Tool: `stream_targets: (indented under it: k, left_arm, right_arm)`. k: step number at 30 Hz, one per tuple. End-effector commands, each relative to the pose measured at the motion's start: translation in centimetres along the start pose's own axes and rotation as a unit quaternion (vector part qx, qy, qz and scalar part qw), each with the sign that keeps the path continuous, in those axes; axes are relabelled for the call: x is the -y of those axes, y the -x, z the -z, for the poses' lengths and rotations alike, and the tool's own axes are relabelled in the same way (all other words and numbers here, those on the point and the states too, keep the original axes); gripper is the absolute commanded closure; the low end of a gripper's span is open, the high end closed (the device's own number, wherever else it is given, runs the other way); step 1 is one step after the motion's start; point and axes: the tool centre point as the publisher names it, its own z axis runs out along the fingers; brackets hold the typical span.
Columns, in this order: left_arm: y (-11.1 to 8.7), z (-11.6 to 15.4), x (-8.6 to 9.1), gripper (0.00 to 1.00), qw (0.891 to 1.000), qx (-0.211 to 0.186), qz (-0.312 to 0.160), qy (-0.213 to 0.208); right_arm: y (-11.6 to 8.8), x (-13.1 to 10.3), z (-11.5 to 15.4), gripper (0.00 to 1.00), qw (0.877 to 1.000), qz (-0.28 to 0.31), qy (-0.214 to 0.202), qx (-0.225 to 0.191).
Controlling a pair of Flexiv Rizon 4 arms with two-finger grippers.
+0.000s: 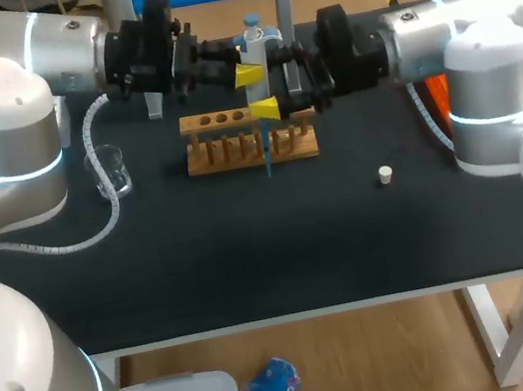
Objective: Invert the test tube, pick up the pipette, mount the tip to pipette, aspirate from beaker and dispense into the tube, eject the tip, return the pipette, and cap with the stopper.
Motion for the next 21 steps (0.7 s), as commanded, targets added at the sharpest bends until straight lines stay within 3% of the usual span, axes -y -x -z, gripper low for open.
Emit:
stream_targets:
  k: [1,18,21]
  left_arm:
    - [0.02,-0.04,-0.02,1.00,1.000,0.000,-0.001,-0.001]
    - [0.02,-0.04,-0.02,1.00,1.000,0.000,-0.001,-0.001]
    - [0.02,-0.04,-0.02,1.00,1.000,0.000,-0.001,-0.001]
  right_arm:
    - [-0.77,-0.33,-0.05,0.00,1.000,0.002,0.003,0.026]
    - [-0.96,-0.78,-0.68,0.00,0.998,-0.001,0.024,0.053]
    - [-0.97,-0.78,-0.72,0.27,0.998,0.000,0.029,0.057]
